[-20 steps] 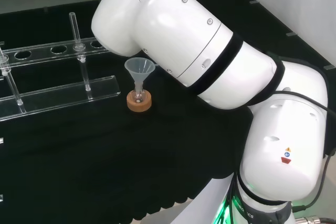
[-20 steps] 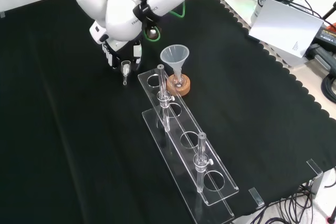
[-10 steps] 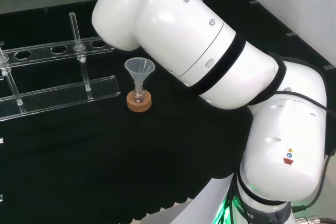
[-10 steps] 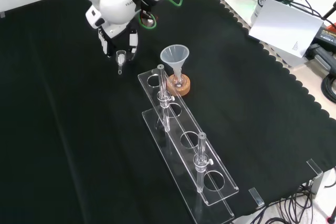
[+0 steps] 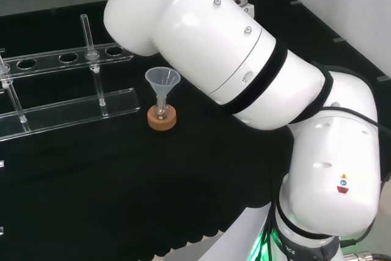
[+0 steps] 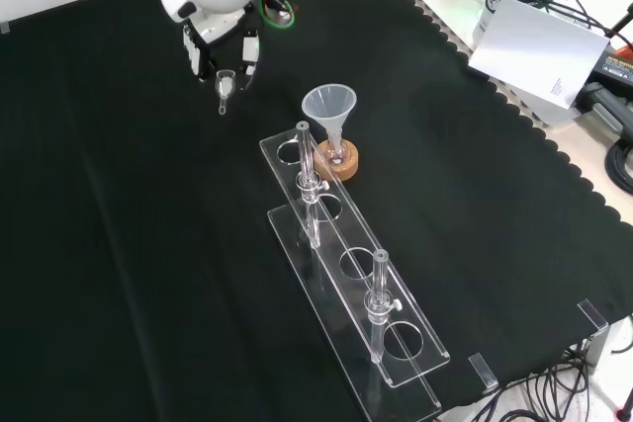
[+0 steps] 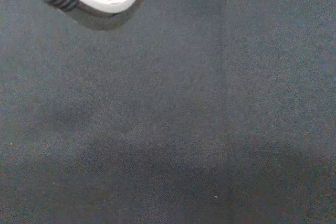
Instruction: Pick up the weighing funnel.
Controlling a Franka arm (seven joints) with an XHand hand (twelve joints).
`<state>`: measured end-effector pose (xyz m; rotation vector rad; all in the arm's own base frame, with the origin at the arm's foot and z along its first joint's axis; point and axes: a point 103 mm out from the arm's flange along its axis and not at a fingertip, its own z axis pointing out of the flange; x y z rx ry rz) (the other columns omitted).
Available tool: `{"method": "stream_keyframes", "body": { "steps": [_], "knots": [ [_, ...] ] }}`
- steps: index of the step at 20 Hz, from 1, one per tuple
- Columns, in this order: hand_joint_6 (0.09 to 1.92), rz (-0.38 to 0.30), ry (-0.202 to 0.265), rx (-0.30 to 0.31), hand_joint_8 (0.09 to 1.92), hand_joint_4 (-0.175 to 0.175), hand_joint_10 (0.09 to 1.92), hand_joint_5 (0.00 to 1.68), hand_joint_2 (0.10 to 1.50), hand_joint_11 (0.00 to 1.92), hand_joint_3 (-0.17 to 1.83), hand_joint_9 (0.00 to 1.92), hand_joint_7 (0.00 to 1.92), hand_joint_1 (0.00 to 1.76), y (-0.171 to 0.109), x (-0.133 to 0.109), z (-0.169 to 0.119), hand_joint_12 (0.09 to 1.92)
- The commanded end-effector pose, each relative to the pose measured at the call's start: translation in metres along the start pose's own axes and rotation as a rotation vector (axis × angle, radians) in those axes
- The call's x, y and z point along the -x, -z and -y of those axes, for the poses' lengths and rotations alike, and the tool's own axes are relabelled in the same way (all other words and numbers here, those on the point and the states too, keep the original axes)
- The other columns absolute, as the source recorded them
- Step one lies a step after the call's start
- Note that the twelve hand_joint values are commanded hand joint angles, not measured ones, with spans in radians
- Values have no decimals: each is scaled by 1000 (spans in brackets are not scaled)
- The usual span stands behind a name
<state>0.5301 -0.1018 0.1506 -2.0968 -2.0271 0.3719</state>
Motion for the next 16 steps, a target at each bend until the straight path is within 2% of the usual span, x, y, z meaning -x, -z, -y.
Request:
{"method": "stream_keyframes", "body": {
  "steps": [1,9,16],
  "knots": [
    [668,-11,-1,16,520,175,140,1252,726,1128,547,1369,1075,1110,15,1,28,860],
    [663,-10,-7,48,519,175,108,1254,727,1182,543,1396,1074,1110,32,-2,55,810],
    [662,-42,-4,91,520,175,105,1255,727,1189,543,1404,1075,1111,49,-5,75,807]
  ]
}}
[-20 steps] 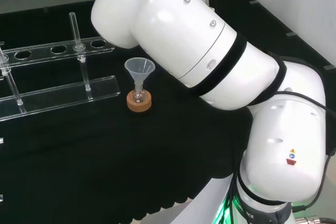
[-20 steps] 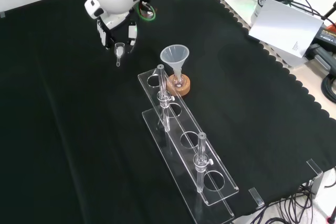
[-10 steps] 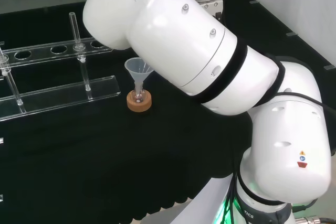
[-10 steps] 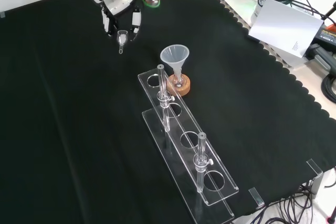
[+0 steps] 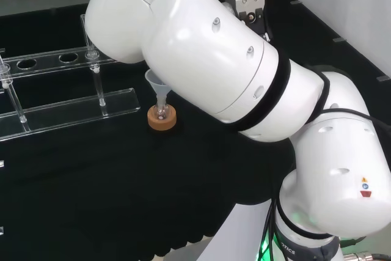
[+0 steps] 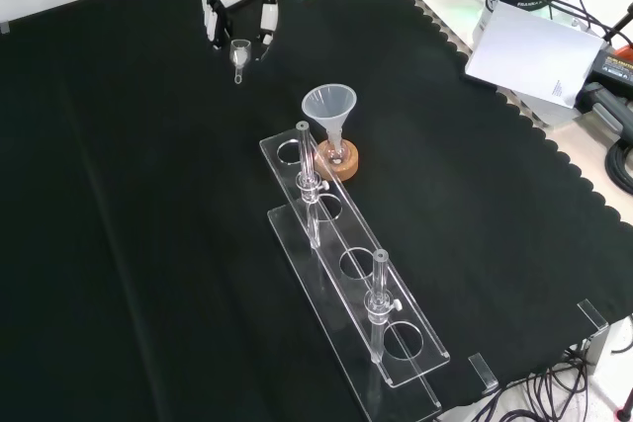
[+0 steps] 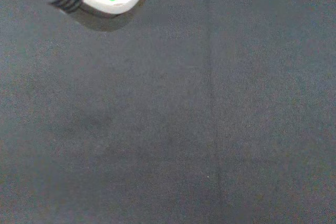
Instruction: Pick up the weighing funnel.
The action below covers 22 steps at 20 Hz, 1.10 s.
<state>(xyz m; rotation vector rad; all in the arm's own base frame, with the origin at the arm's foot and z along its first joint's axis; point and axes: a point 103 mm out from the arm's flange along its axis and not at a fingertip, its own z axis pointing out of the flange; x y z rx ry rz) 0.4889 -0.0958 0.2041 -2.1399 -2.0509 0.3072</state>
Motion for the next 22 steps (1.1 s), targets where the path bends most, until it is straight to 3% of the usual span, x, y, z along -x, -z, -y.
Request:
{"method": "stream_keyframes", "body": {
  "steps": [1,12,16,22],
  "knots": [
    [662,-39,3,33,520,175,104,1255,727,1190,543,1405,1076,1111,14,-3,21,807],
    [659,-45,10,57,520,175,98,1257,725,1198,544,1415,1081,1111,31,-17,44,800],
    [657,-40,6,86,520,175,95,1258,724,1200,545,1417,1082,1111,45,-16,67,798],
    [655,-30,7,70,519,175,91,1259,723,1203,546,1420,1083,1112,53,-18,86,795]
  ]
}}
